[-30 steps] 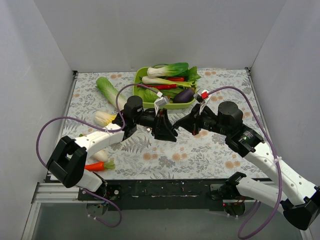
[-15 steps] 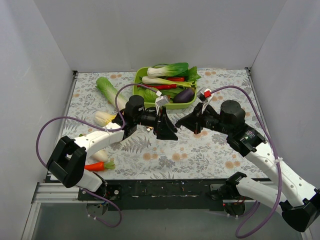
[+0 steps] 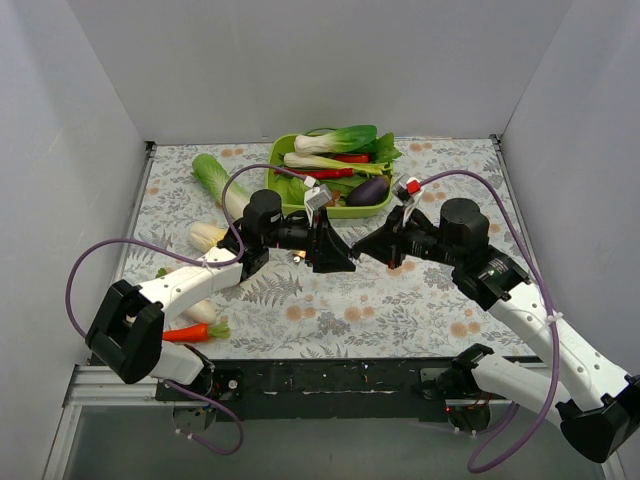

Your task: Unlock with the key

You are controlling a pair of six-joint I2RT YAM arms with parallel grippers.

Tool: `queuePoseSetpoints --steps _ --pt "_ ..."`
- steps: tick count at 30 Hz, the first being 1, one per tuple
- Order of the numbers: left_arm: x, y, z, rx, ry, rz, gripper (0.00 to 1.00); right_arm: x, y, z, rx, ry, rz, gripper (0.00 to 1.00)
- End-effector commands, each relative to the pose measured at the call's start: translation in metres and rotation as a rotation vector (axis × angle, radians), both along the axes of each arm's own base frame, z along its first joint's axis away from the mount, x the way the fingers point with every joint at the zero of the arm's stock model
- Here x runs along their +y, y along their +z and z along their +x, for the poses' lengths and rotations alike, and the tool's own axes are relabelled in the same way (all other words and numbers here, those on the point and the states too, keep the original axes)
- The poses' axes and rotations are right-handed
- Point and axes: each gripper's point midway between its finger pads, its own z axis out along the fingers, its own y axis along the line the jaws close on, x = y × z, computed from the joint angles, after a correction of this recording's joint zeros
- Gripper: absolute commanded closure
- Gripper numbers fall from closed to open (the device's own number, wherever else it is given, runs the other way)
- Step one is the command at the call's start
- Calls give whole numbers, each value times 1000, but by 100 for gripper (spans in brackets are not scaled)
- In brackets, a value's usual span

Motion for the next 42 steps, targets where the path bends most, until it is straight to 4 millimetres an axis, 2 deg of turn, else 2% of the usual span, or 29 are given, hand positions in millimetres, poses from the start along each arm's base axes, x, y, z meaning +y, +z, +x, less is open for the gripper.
queuePoseSetpoints --steps 1,10,16,21,22,27,28,30,31,33,34,35,38,42 --pt "4 15 -7 -45 -27 -39 49 2 13 1 -30 14 39 99" --pt "4 14 -5 -46 -18 -32 62 -9 9 7 -25 -28 25 99" --pt "4 12 -3 -47 -10 -28 83 -10 3 8 -13 -30 19 99" --pt "4 12 0 -55 9 -24 92 -11 -1 8 0 -24 15 99" --pt "4 12 0 -59 11 -23 100 -10 -2 8 3 -24 13 99" --pt "6 3 13 -112 72 36 100 -12 -11 7 40 -23 -12 99" --pt "7 4 16 -167 81 42 100 -13 -12 6 45 -23 -15 99" --pt "8 -3 14 -199 84 88 100 -13 -12 4 51 -15 -18 89" --pt "9 -6 17 -221 104 115 100 -14 -14 3 59 -16 -26 71" --pt "8 -19 10 -277 85 189 100 -14 -14 1 59 -1 -32 50" --pt "8 -26 17 -306 132 242 100 -15 -17 0 57 3 -46 40" --pt "10 -37 14 -344 120 293 100 -16 -18 0 54 9 -55 37" --pt "5 -49 1 -396 109 356 100 -15 -21 -4 46 41 -68 32" --pt "-2 -42 -17 -395 32 315 100 -11 -37 -10 68 103 -89 30"
